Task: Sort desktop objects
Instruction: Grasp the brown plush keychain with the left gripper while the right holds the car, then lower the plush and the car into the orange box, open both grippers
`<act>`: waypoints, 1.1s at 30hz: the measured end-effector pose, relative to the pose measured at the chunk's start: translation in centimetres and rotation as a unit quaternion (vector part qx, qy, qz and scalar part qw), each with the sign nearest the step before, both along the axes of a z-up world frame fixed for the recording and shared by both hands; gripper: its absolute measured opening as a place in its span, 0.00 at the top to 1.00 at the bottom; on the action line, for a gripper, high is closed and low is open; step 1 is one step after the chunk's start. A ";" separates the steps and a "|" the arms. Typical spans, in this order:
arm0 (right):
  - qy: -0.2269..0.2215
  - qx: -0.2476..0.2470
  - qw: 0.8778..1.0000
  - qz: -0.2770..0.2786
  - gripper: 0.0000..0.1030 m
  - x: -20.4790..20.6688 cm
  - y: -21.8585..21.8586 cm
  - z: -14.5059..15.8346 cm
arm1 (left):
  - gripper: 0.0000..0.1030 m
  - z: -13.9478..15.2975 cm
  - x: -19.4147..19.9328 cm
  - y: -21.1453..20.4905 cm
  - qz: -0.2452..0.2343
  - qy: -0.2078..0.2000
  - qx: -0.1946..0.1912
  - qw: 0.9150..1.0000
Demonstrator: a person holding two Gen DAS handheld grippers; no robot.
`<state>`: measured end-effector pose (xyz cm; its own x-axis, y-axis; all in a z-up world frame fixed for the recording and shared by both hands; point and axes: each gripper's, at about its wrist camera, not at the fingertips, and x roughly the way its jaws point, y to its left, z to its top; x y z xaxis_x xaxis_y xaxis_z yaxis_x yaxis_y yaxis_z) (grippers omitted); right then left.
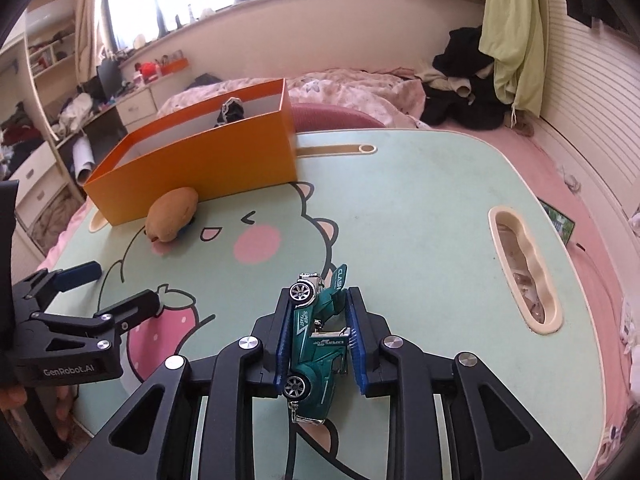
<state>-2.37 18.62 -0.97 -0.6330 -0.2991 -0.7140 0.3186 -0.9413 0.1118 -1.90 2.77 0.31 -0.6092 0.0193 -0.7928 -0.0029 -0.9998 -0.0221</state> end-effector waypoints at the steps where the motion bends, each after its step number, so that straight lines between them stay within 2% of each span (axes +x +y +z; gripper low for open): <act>1: 0.002 0.000 1.000 -0.001 0.76 0.2 -0.1 -0.1 | 0.00 0.0 -0.2 0.1 -0.001 -0.001 -0.002 1.000; 5: 0.010 0.008 1.000 0.000 0.76 0.5 -0.4 -0.2 | 0.00 0.5 -1.0 0.6 -0.013 0.007 0.008 1.000; 8: 0.009 -0.001 1.000 -0.001 0.76 0.6 -0.2 -0.3 | 0.00 1.7 -1.9 1.5 -0.021 0.035 -0.007 0.999; 12: 0.010 -0.006 1.000 -0.001 0.76 0.8 -0.1 -0.4 | 0.01 2.6 -4.2 2.2 -0.024 0.039 -0.011 0.999; 15: 0.009 -0.007 1.000 -0.001 0.76 0.9 0.0 -0.4 | 0.23 2.1 -5.8 3.4 -0.039 0.024 -0.036 0.998; 17: 0.010 -0.008 1.000 -0.001 0.76 1.0 0.0 -0.4 | 0.51 1.4 -6.3 3.4 -0.033 0.006 -0.039 0.999; 19: 0.010 -0.009 1.000 -0.002 0.76 1.1 -0.1 -0.4 | 0.52 1.3 -5.8 2.7 -0.030 0.013 -0.007 0.999; 22: 0.009 -0.015 1.000 -0.002 0.76 1.1 0.1 -0.5 | 0.53 1.6 -4.7 2.0 -0.027 0.017 -0.002 0.999; 28: 0.009 -0.009 1.000 -0.003 0.76 1.2 -0.2 -0.4 | 0.53 3.0 -0.3 -0.2 -0.021 0.053 0.020 0.998; 33: -0.002 -0.030 1.000 0.004 0.77 0.8 -0.1 0.0 | 0.53 3.9 2.1 -1.9 -0.017 0.068 0.041 0.997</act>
